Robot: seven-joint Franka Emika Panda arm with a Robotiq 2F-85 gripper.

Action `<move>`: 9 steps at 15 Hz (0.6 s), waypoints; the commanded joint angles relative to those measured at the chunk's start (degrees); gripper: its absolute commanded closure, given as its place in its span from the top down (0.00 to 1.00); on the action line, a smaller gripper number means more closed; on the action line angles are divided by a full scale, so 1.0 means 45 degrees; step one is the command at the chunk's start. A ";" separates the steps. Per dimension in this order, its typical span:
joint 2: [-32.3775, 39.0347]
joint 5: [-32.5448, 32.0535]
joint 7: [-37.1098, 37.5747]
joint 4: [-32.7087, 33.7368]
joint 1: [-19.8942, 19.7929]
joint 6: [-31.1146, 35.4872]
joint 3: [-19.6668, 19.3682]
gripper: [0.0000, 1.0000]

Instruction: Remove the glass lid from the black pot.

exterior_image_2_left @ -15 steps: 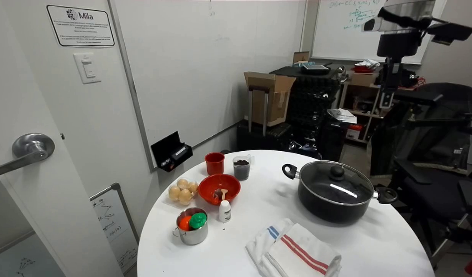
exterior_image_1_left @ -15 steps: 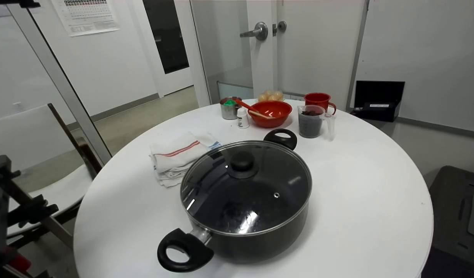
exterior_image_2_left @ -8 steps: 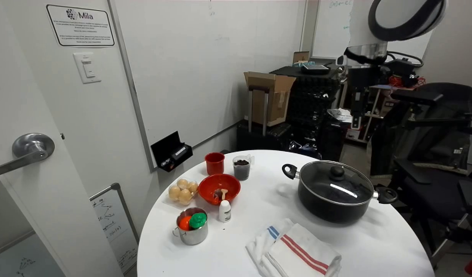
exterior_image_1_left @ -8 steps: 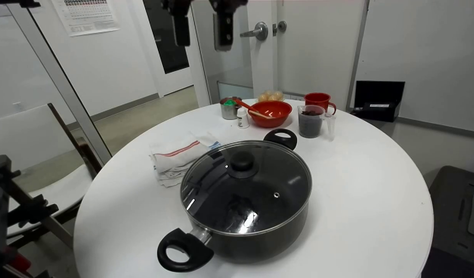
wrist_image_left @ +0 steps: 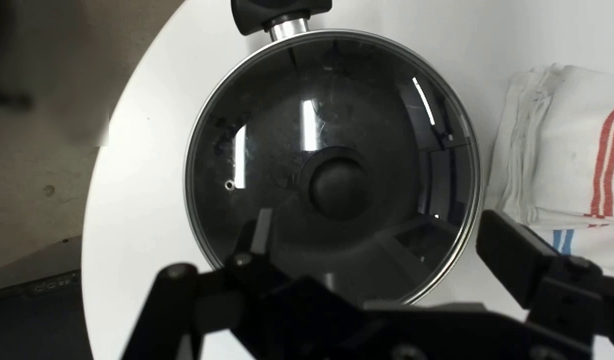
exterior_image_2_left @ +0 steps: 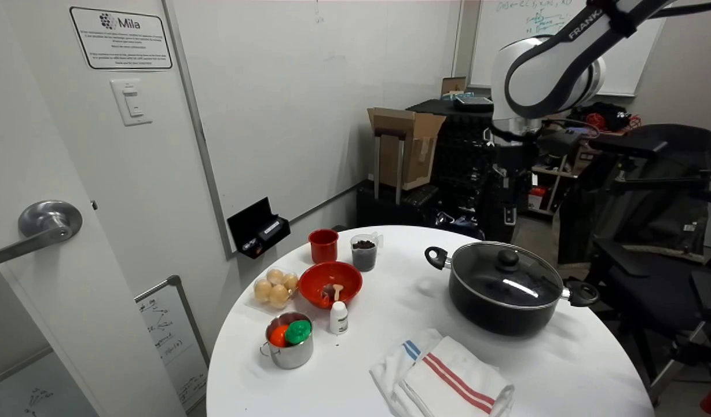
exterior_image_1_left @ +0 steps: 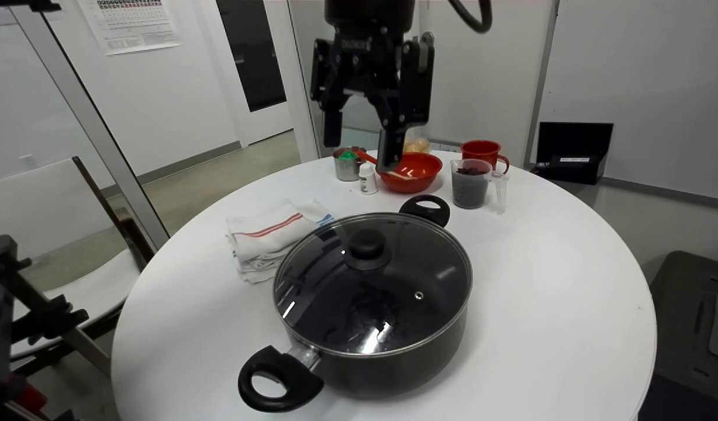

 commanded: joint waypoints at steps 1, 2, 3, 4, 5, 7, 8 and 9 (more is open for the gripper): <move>0.1652 0.0653 0.0168 0.1537 -0.0466 -0.0481 0.0454 1.00; 0.2005 0.0721 0.0278 0.1765 -0.0511 -0.0408 0.0497 1.00; 0.2334 0.0817 0.0342 0.1992 -0.0573 -0.0389 0.0555 1.00; 0.2654 0.0815 0.0494 0.2219 -0.0587 -0.0374 0.0559 1.00; 0.2945 0.0871 0.0666 0.2423 -0.0623 -0.0420 0.0569 1.00; 0.3418 0.0943 0.1059 0.2695 -0.0663 -0.0402 0.0544 1.00; 0.3578 0.0996 0.1220 0.2778 -0.0703 -0.0380 0.0532 1.00; 0.3673 0.1075 0.1366 0.2793 -0.0771 -0.0328 0.0534 1.00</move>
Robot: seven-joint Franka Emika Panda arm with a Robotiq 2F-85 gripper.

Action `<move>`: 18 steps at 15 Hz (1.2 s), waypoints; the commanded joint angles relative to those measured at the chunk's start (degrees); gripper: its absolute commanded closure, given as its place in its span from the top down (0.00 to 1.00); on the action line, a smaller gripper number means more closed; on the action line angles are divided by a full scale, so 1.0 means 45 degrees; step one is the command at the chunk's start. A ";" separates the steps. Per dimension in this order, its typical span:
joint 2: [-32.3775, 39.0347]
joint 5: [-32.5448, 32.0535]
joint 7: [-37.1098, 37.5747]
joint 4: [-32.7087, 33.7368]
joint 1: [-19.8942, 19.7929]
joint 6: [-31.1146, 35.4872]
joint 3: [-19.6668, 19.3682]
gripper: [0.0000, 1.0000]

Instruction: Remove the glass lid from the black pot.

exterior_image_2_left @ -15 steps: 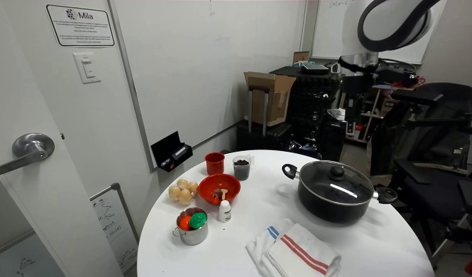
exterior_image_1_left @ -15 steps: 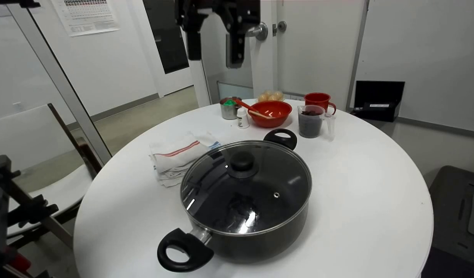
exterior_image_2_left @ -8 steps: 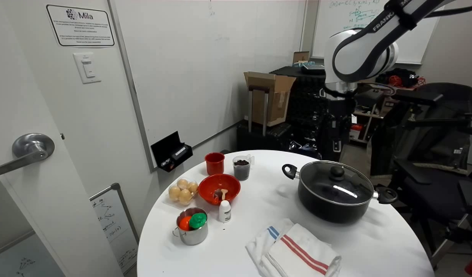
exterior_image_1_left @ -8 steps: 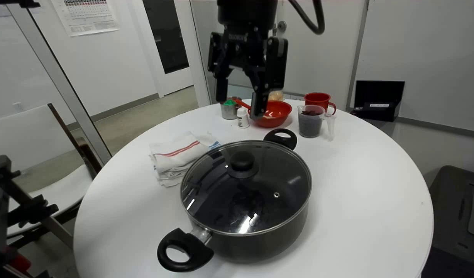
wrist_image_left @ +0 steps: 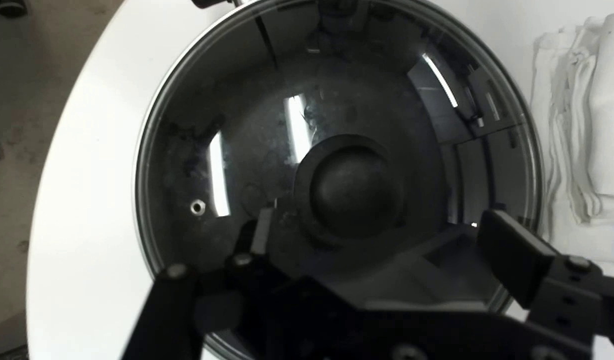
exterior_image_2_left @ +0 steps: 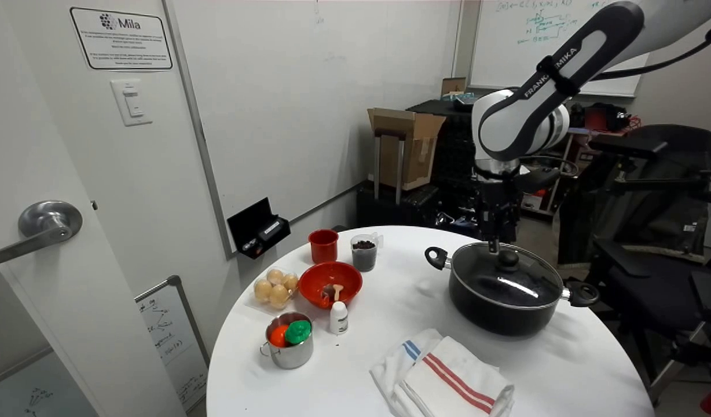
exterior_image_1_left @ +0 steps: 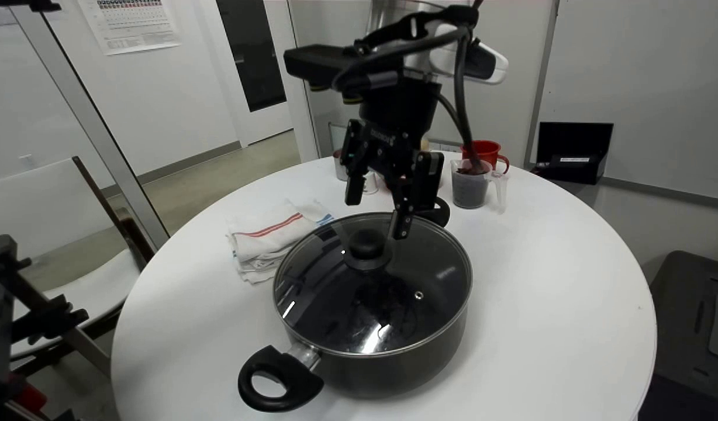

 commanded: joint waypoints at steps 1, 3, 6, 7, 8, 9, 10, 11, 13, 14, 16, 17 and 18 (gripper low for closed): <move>0.0665 0.0488 0.0560 0.0727 -0.0336 -0.0285 0.0146 1.00; 0.0686 0.0608 0.0743 0.0625 -0.0396 -0.0198 0.0137 1.00; 0.0440 0.0716 0.1004 0.0149 -0.0415 0.0003 0.0104 1.00; 0.0400 0.0776 0.1025 0.0076 -0.0434 0.0017 0.0112 1.00; 0.0272 0.0829 0.1102 -0.0168 -0.0423 0.0143 0.0091 1.00; 0.0212 0.0867 0.1143 -0.0295 -0.0424 0.0213 0.0093 1.00; 0.0143 0.0906 0.1213 -0.0433 -0.0418 0.0293 0.0086 1.00; 0.0088 0.0952 0.1235 -0.0546 -0.0424 0.0345 0.0092 1.00; -0.0028 0.1025 0.1347 -0.0772 -0.0418 0.0469 0.0081 1.00; -0.0113 0.1055 0.1377 -0.0926 -0.0419 0.0551 0.0074 1.00; -0.0182 0.1079 0.1424 -0.1073 -0.0414 0.0688 0.0056 1.00; -0.0212 0.1085 0.1464 -0.1123 -0.0406 0.0767 0.0052 0.75; -0.0237 0.1092 0.1451 -0.1157 -0.0412 0.0791 0.0072 0.72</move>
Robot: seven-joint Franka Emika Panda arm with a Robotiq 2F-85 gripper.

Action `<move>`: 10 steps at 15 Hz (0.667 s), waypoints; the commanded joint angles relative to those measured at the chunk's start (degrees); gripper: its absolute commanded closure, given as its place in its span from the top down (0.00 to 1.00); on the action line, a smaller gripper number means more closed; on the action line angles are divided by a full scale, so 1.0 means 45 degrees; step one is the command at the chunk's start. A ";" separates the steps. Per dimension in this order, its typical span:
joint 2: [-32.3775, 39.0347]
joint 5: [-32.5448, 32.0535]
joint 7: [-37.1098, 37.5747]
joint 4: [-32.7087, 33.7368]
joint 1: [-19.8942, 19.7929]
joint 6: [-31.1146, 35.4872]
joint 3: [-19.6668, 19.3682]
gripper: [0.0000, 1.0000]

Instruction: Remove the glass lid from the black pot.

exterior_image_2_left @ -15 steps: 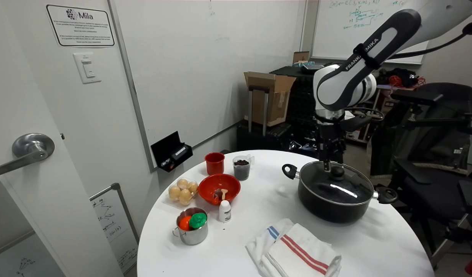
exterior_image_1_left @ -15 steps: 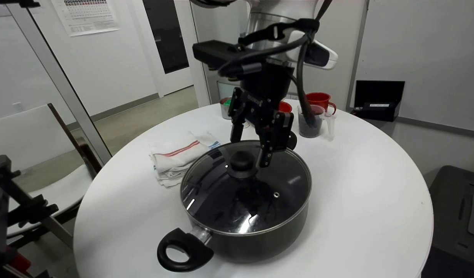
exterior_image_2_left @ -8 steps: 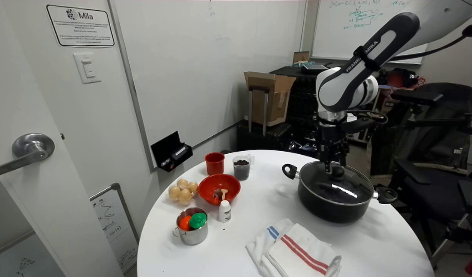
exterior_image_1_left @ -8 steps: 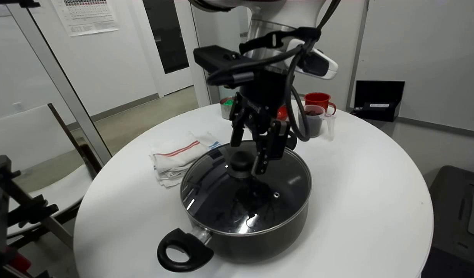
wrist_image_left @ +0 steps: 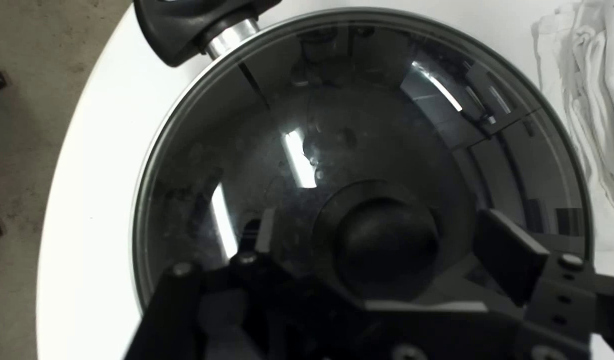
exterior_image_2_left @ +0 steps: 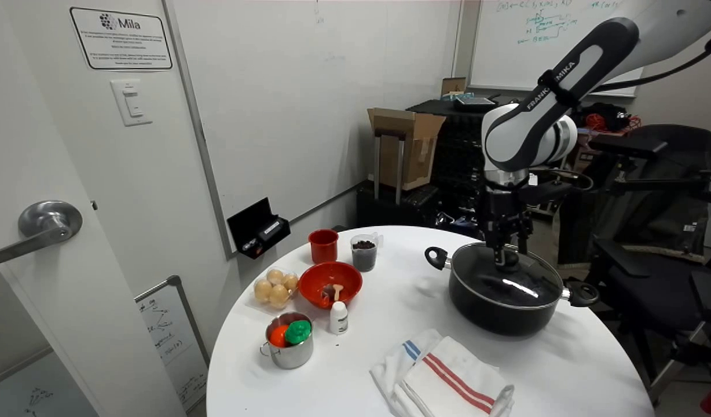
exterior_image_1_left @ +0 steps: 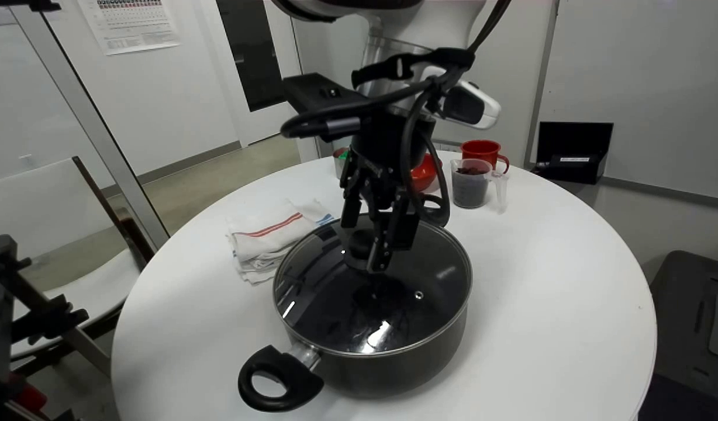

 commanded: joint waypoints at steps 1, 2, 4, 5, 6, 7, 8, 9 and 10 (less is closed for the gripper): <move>-0.0507 0.0349 0.0130 -0.0624 -0.0067 0.0444 0.0084 0.67; -0.0522 0.0354 0.0128 -0.0637 -0.0068 0.0484 0.0093 0.60; -0.0569 0.0385 0.0091 -0.0714 -0.0079 0.0624 0.0121 0.45; -0.0598 0.0386 0.0089 -0.0745 -0.0067 0.0688 0.0123 0.36; -0.0631 0.0438 0.0087 -0.0764 -0.0062 0.0723 0.0148 0.29; -0.0667 0.0435 0.0084 -0.0803 -0.0049 0.0772 0.0144 0.24; -0.0681 0.0427 0.0085 -0.0841 -0.0042 0.0843 0.0142 0.24; -0.0730 0.0405 0.0076 -0.0890 -0.0023 0.0882 0.0137 0.24; -0.0820 0.0396 0.0050 -0.0986 -0.0017 0.0940 0.0141 0.24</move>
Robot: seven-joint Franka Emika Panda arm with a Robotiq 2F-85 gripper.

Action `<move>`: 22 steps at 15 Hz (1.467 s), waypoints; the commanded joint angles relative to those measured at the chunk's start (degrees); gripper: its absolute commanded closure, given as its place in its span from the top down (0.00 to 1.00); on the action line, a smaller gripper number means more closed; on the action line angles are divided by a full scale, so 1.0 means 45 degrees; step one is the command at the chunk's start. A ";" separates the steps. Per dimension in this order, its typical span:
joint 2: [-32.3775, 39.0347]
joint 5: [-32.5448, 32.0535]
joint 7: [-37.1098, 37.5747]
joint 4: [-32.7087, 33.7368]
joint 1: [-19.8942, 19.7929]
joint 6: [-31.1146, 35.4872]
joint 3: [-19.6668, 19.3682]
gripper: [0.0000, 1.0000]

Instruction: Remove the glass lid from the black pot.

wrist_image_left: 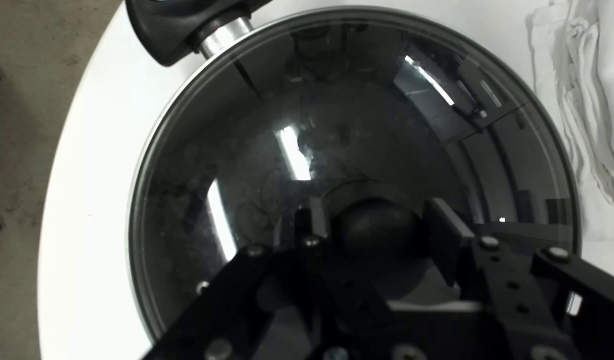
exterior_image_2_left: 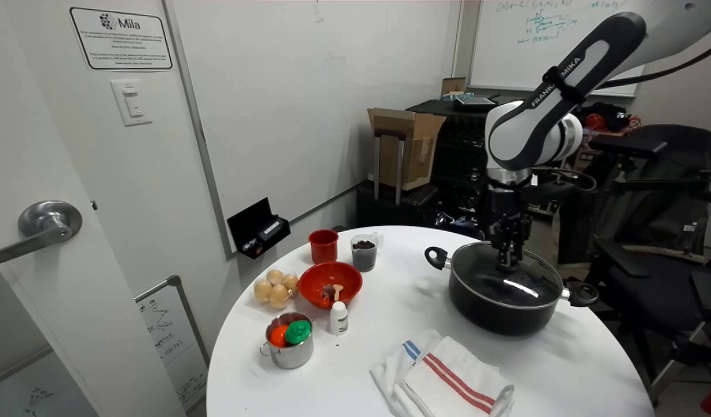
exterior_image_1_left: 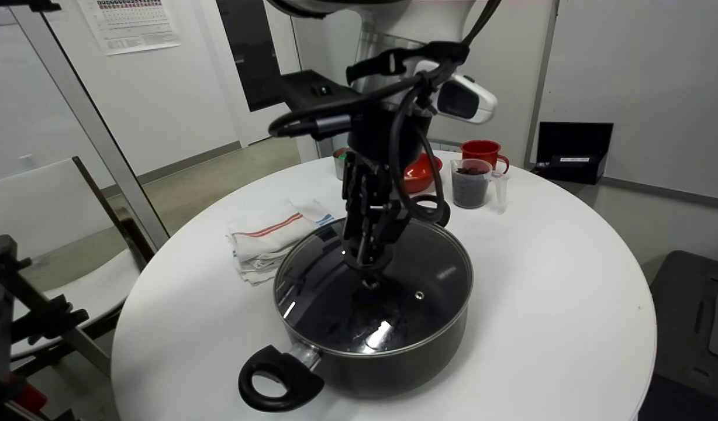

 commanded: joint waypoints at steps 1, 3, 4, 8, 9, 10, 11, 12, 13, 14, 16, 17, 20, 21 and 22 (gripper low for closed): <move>-0.0648 0.0259 -0.0085 -0.0684 -0.0042 0.0498 0.0123 0.24; -0.1186 0.0190 -0.0223 -0.1287 -0.0047 0.0837 0.0097 0.24; -0.1485 0.0131 -0.0217 -0.1626 -0.0018 0.1068 0.0042 0.24; -0.2894 -0.0096 -0.0322 -0.3043 0.0077 0.1967 -0.0094 0.24; -0.3194 -0.0184 -0.0319 -0.3286 0.0133 0.2074 -0.0130 0.24; -0.3455 -0.0282 -0.0343 -0.3453 0.0191 0.2127 -0.0148 0.24; -0.3651 -0.0405 -0.0351 -0.3526 0.0269 0.2093 -0.0158 0.24; -0.3800 -0.0533 -0.0364 -0.3549 0.0349 0.2037 -0.0157 0.24; -0.3856 -0.0696 -0.0389 -0.3393 0.0463 0.1856 -0.0124 0.24; -0.3825 -0.0985 -0.0340 -0.3156 0.0670 0.1649 -0.0109 0.24; -0.3701 -0.1566 -0.0288 -0.2686 0.1098 0.1362 -0.0014 0.24; -0.3560 -0.1871 -0.0290 -0.2390 0.1339 0.1217 0.0069 0.24; -0.3031 -0.2719 -0.0541 -0.1373 0.2135 0.0674 0.0502 0.24; -0.2866 -0.2896 -0.0604 -0.1035 0.2371 0.0446 0.0656 0.24; -0.2679 -0.3092 -0.0717 -0.0708 0.2622 0.0250 0.0833 0.24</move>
